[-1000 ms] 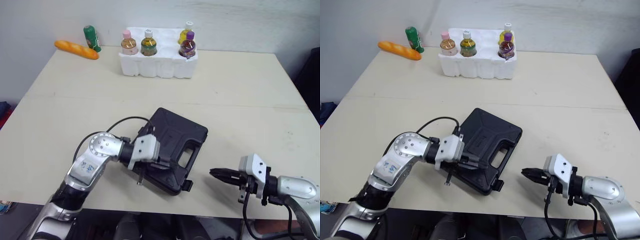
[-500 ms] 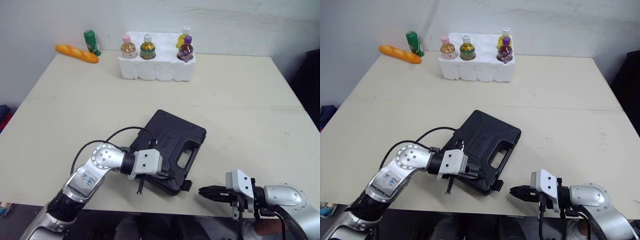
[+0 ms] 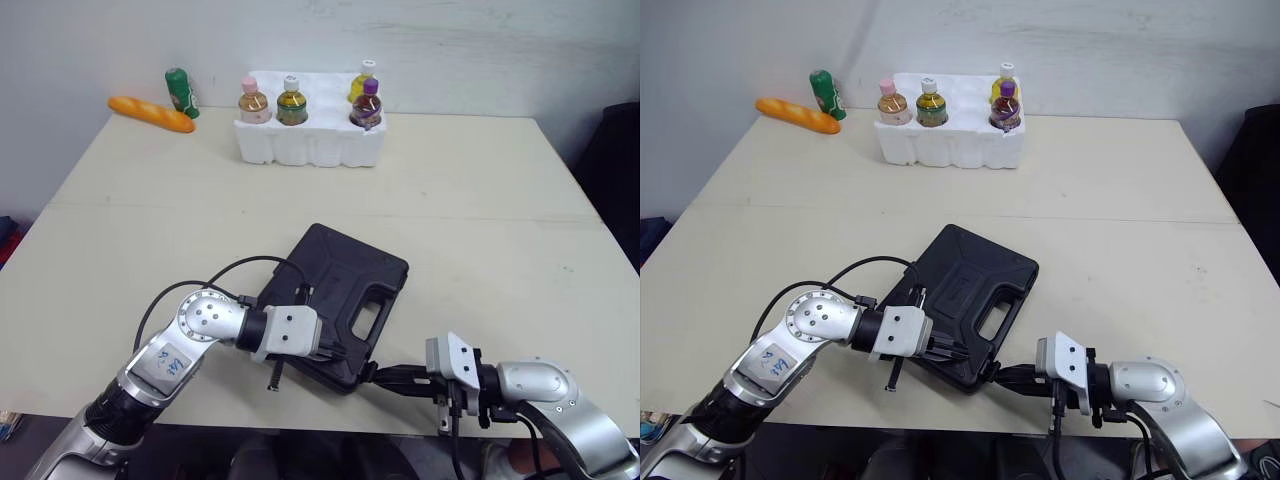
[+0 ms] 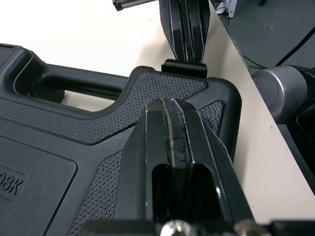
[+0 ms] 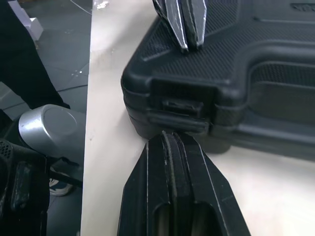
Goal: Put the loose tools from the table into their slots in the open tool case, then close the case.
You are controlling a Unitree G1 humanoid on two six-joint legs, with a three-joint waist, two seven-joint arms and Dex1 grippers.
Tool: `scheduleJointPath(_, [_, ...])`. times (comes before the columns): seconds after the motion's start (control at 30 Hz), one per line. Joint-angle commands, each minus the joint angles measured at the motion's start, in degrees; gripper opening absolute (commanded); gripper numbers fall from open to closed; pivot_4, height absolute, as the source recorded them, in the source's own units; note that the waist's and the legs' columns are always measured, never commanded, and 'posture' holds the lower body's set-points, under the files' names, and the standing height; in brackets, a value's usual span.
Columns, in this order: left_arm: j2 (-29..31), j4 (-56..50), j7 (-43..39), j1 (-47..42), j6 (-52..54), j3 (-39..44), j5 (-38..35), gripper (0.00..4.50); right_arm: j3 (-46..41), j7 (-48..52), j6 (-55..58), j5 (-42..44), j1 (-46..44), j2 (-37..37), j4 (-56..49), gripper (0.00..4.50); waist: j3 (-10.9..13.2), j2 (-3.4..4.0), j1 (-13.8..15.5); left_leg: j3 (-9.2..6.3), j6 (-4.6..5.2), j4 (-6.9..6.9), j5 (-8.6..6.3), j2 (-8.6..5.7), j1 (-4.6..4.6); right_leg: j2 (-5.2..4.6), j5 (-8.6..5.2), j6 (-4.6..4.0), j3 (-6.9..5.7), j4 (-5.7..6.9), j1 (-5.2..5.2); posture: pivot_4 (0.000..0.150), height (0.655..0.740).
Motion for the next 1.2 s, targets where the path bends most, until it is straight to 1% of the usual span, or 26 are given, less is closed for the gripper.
scheduleJointPath(0.03, [2.4,4.5,-0.7,2.2,2.5,-2.8,4.3,0.04,0.5,-1.0,0.4,1.7,-1.8,1.7,-1.2,0.00,0.0,-0.01,-0.3,0.00,0.00,0.00,0.00,0.00,0.00,0.00,-0.01,-0.02,0.00,0.00,0.00,0.150,0.7378])
scheduleJointPath(0.17, [2.1,5.4,-0.1,2.0,2.1,-2.5,4.8,0.04,1.2,-0.6,-0.6,0.2,-3.1,2.5,0.8,0.00,0.0,-0.03,-0.7,0.02,0.03,-0.04,0.05,0.02,-0.01,0.00,-0.06,-0.28,0.01,0.02,0.02,0.150,0.7378])
scheduleJointPath(0.33, [4.5,6.0,-2.1,2.4,2.1,-3.0,5.1,0.04,1.9,-0.5,-1.6,-0.5,-4.9,3.6,2.7,0.00,0.0,-0.09,-1.2,0.04,-0.09,-0.15,0.12,0.05,-0.01,0.02,-0.18,-0.81,0.04,0.02,0.03,0.150,0.7378])
scheduleJointPath(0.47, [3.3,7.0,-0.4,2.3,1.5,-2.2,4.9,0.04,2.9,0.3,-2.1,-1.1,-5.6,3.7,4.3,0.00,-0.1,-0.09,-1.8,0.05,-0.21,-0.36,0.27,0.04,0.03,0.03,-0.18,-0.82,0.04,0.02,0.06,0.150,0.7378])
scheduleJointPath(0.7, [0.8,7.9,2.2,2.8,-1.9,-0.1,4.5,0.04,3.7,1.4,-2.4,-2.3,-6.1,3.2,6.2,0.00,0.0,-0.14,-1.8,0.01,-0.16,-0.36,0.33,0.03,0.02,0.02,-0.06,-0.62,0.01,0.00,0.01,0.150,0.7378])
scheduleJointPath(0.83, [0.0,7.3,2.0,2.6,-1.1,1.1,1.9,0.04,3.7,2.4,-3.9,-2.7,-5.7,2.6,7.6,0.00,0.0,-0.13,-1.8,-0.01,-0.17,-0.36,0.33,0.03,0.02,0.02,0.05,-0.40,-0.02,-0.02,-0.10,0.150,0.7378])
scheduleJointPath(0.9, [-1.7,6.5,3.4,2.0,-1.7,4.9,-1.2,0.04,1.0,4.2,-4.7,-1.8,-4.8,0.1,8.3,0.00,0.0,-0.06,-1.7,-0.04,-0.17,-0.36,0.32,0.03,0.00,0.01,0.08,-0.36,-0.06,-0.07,-0.11,0.150,0.7378])
scheduleJointPath(0.97, [-3.2,4.5,6.0,1.3,3.0,10.4,-6.4,0.04,-3.3,6.3,-5.4,-0.2,-3.0,-3.6,8.4,0.00,0.2,0.04,-1.2,-0.07,-0.08,-0.36,0.35,-0.01,-0.12,-0.03,0.17,-0.19,-0.12,-0.13,-0.19,0.150,0.7378])
scheduleJointPath(1.0, [-3.1,3.5,6.4,1.0,5.9,12.8,-9.3,0.04,-5.3,7.2,-5.3,0.8,-1.9,-5.2,8.1,0.00,0.4,0.03,-0.7,-0.07,-0.01,-0.36,0.38,-0.02,-0.18,-0.04,0.33,0.11,-0.13,-0.13,-0.26,0.150,0.7378])
scheduleJointPath(1.03, [-2.4,3.0,6.0,0.8,7.5,14.8,-11.1,0.04,-7.4,7.9,-4.8,1.7,-1.0,-6.9,7.7,0.00,0.5,0.02,-0.5,-0.10,-0.01,-0.36,0.38,-0.02,-0.26,-0.03,0.32,0.10,-0.16,-0.13,-0.34,0.150,0.7378])
scheduleJointPath(1.13, [0.2,5.0,6.3,0.6,7.9,22.0,-13.0,0.04,-15.8,8.5,-5.5,1.8,-0.7,-12.1,11.3,0.00,0.6,0.06,-0.4,-0.19,-0.12,-0.36,0.35,-0.01,-0.54,0.02,0.30,0.08,-0.27,-0.13,-0.62,0.150,0.7378])
scheduleJointPath(1.2, [1.0,7.1,8.0,0.8,7.8,26.3,-13.4,0.04,-20.0,8.9,-5.7,1.6,-1.5,-14.7,14.8,0.00,0.6,0.06,-0.4,-0.14,-0.43,-0.36,0.53,-0.01,-0.86,0.06,0.28,0.10,-0.24,-0.11,-1.00,0.150,0.7378])
